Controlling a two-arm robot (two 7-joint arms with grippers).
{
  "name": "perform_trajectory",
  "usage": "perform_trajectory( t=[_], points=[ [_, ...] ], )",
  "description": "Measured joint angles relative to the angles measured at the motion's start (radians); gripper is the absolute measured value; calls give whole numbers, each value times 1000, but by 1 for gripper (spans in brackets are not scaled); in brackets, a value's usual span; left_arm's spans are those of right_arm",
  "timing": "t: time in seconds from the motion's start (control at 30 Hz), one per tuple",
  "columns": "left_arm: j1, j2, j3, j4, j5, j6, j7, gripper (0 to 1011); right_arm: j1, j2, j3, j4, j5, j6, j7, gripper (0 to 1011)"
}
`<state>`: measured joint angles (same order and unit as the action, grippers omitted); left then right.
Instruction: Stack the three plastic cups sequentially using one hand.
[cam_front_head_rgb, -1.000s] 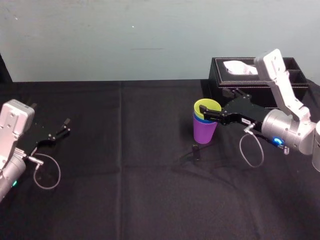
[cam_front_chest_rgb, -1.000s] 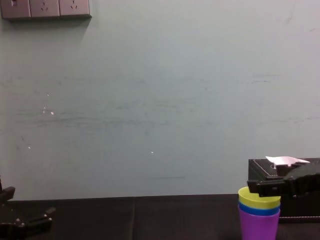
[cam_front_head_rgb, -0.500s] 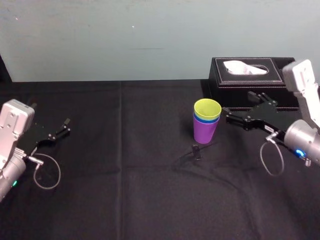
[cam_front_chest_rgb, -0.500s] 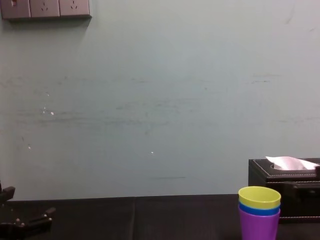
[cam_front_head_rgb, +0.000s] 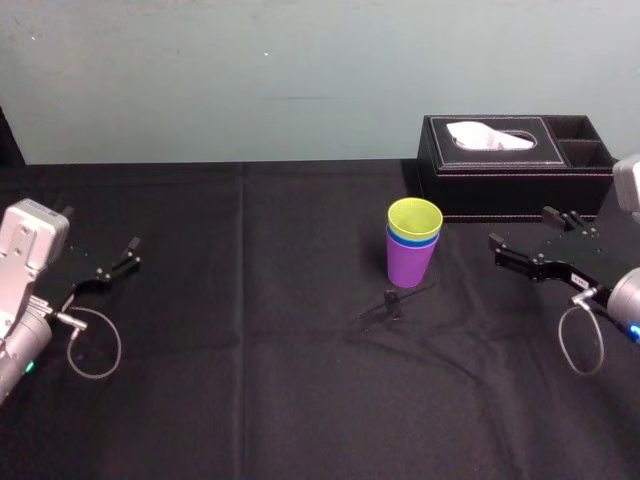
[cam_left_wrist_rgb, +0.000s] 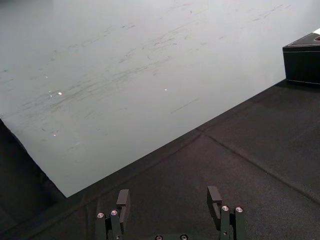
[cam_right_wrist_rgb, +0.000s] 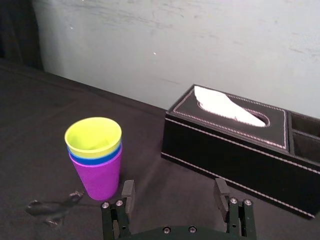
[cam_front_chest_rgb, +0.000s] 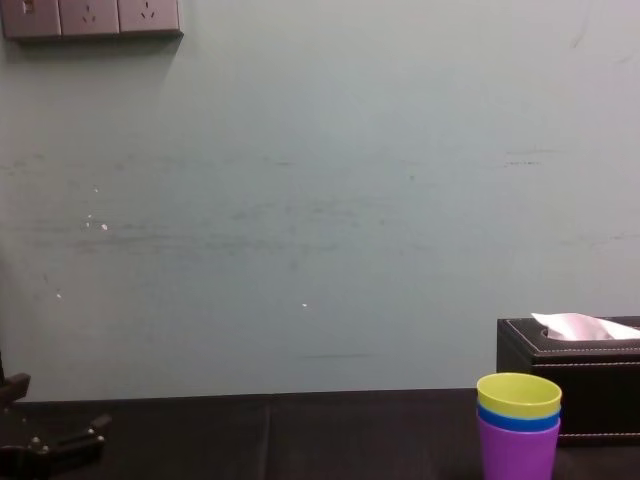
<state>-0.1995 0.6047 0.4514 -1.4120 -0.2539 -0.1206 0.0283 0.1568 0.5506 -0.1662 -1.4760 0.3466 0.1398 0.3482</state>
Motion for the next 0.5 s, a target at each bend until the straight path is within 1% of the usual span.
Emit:
perform_trajectory(
  t=[0.1,0.5],
  points=[
    [0,0,0,0,0,0,0,1010,-6,-1,7,7,-1,-2,0,1000],
    [0,0,0,0,0,0,0,1010,-3,-1,4,5,0,-1,0,1000]
  ],
)
